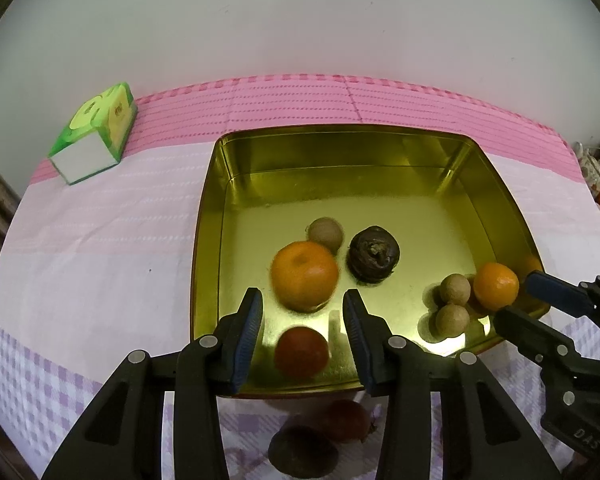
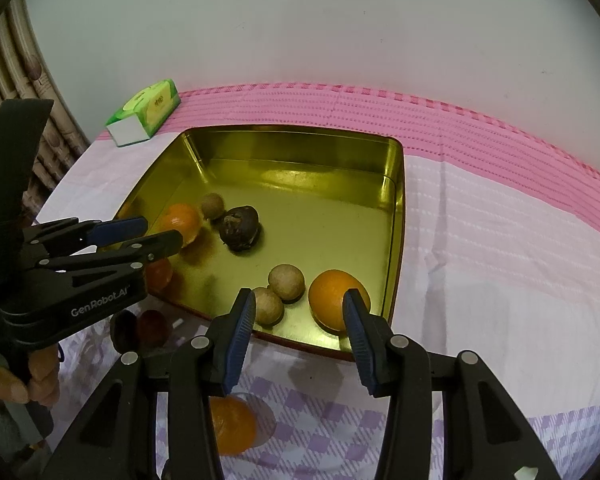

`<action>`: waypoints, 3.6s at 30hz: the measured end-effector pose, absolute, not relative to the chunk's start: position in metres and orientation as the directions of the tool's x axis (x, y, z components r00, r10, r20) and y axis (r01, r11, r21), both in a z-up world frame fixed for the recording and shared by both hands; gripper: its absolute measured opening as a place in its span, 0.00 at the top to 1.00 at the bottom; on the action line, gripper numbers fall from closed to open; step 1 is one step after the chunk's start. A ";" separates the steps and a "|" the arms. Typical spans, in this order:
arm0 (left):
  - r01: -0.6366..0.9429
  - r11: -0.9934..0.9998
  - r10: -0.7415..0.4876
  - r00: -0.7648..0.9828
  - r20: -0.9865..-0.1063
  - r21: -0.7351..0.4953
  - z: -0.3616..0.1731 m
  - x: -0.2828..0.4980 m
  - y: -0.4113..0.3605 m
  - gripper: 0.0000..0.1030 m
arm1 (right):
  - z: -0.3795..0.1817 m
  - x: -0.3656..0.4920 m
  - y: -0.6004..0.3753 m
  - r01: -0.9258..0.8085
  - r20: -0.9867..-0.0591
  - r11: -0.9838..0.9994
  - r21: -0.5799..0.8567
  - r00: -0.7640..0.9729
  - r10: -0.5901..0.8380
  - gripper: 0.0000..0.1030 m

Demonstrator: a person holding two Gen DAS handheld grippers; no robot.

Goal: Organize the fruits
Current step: 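Move both grippers back toward the remaining fruits on the cloth, then grasp the dark round fruit with the left gripper while the right gripper grasps the orange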

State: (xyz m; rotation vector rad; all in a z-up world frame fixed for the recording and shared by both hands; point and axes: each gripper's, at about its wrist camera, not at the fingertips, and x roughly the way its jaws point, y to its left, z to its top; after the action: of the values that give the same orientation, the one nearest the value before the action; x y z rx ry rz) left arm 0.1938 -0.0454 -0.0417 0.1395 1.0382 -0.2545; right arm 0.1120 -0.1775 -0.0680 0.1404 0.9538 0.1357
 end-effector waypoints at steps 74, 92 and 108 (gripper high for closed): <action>0.262 0.962 -0.191 0.426 -0.884 -0.082 -0.061 0.092 0.002 0.58 | -0.106 0.045 -0.136 -0.129 -0.839 0.969 0.210 0.485 0.247 0.56; 0.277 0.958 -0.194 0.420 -0.887 -0.078 -0.066 0.094 -0.007 0.57 | -0.110 0.049 -0.142 -0.106 -0.838 0.976 0.190 0.501 0.218 0.62; 0.269 0.960 -0.195 0.420 -0.887 -0.084 -0.071 0.108 -0.017 0.57 | -0.112 0.043 -0.166 -0.044 -0.839 0.980 0.196 0.510 0.190 0.62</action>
State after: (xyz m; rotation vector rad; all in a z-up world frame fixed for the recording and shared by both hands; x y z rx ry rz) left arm 0.1084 -0.0165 -0.0709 0.0750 1.1002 -0.2908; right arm 0.0434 -0.1655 -0.1117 0.1569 1.0266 0.1415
